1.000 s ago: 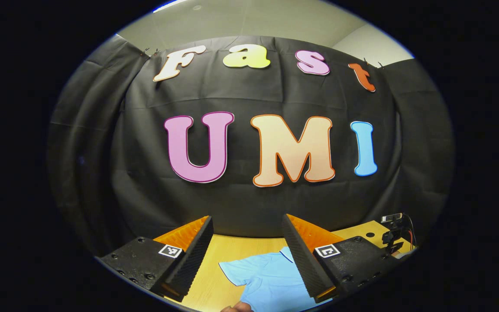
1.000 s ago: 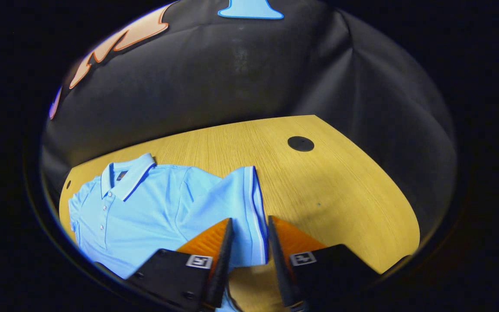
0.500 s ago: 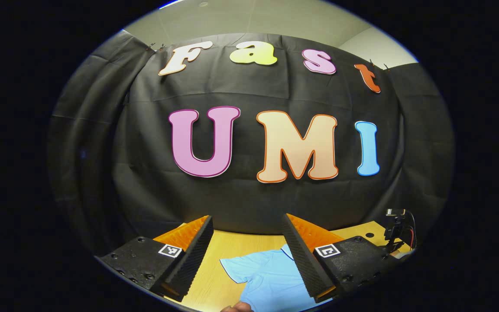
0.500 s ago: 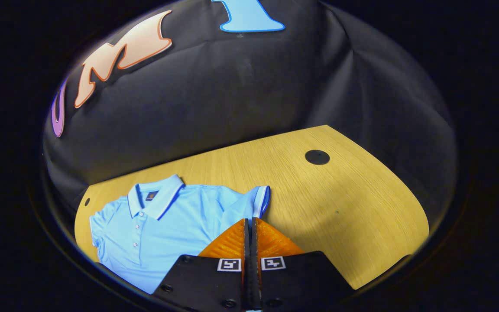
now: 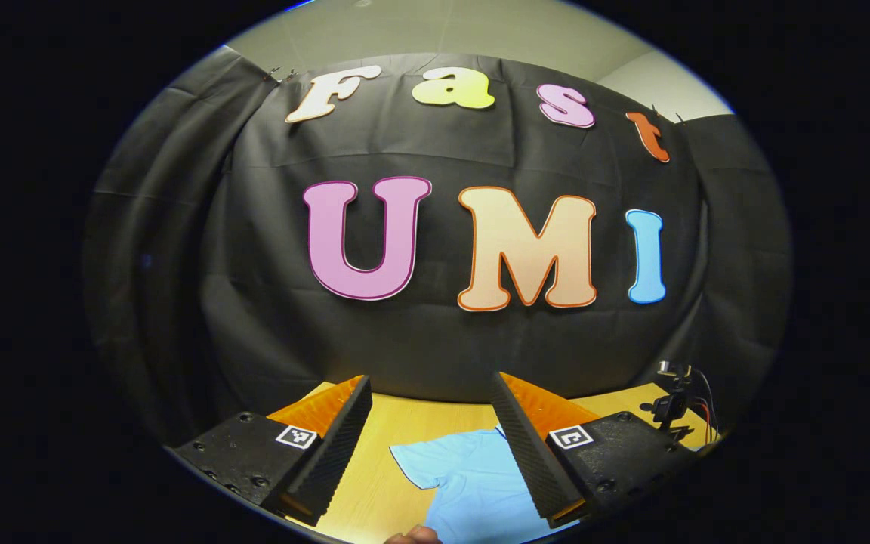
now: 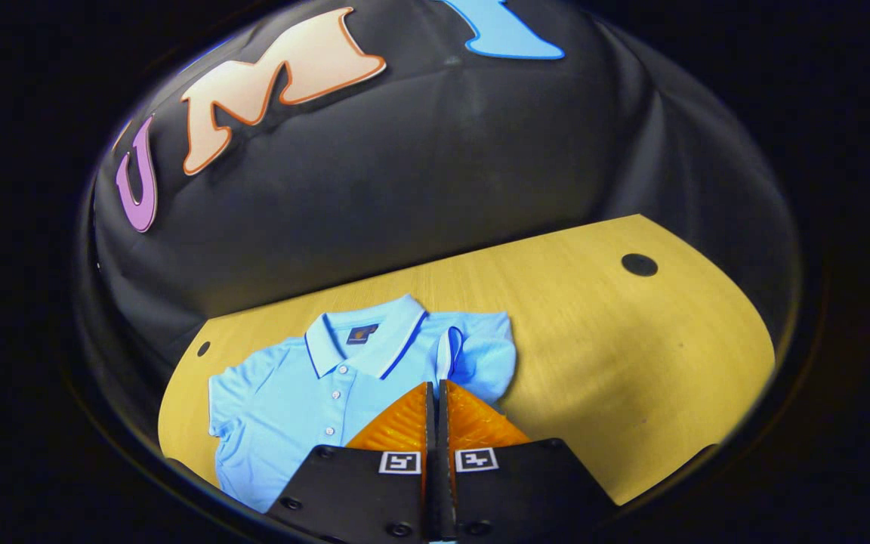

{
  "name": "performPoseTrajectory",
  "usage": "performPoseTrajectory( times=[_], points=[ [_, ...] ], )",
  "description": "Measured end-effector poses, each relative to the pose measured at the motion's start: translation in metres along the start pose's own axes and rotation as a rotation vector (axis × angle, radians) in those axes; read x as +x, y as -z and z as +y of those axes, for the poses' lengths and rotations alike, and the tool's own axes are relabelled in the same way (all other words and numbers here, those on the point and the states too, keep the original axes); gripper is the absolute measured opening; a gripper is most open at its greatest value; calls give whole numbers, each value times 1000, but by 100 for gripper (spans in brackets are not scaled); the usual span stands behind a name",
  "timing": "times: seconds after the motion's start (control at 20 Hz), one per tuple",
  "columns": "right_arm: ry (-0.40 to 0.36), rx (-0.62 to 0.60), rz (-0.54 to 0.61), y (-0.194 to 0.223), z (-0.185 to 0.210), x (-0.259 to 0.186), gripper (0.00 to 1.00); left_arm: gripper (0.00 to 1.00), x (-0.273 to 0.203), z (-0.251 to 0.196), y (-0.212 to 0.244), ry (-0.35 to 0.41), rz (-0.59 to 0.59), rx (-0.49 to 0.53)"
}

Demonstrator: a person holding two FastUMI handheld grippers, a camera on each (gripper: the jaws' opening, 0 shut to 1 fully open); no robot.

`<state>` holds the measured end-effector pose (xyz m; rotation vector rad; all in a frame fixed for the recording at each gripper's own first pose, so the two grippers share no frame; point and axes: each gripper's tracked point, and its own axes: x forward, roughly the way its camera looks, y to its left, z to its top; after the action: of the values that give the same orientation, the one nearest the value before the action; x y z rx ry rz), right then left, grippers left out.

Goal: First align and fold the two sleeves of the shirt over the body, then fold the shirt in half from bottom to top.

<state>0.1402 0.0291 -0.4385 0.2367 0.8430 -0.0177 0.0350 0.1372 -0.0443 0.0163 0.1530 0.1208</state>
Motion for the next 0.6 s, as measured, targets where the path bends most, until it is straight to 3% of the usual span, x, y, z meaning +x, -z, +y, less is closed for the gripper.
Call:
performPoseTrajectory(
  times=[0.2, 0.35, 0.6],
  points=[
    [-10, -22, 3, 12, 13, 0, 3, 95, 8, 7, 13, -11, 23, -29],
    [-23, -60, -77, -15, 19, -26, 100, 95, 18, 9, 27, -16, 48, -45],
    [-21, -78, -204, -62, 10, -86, 98, 95, 51, -1, 67, -8, 125, -92]
  ],
)
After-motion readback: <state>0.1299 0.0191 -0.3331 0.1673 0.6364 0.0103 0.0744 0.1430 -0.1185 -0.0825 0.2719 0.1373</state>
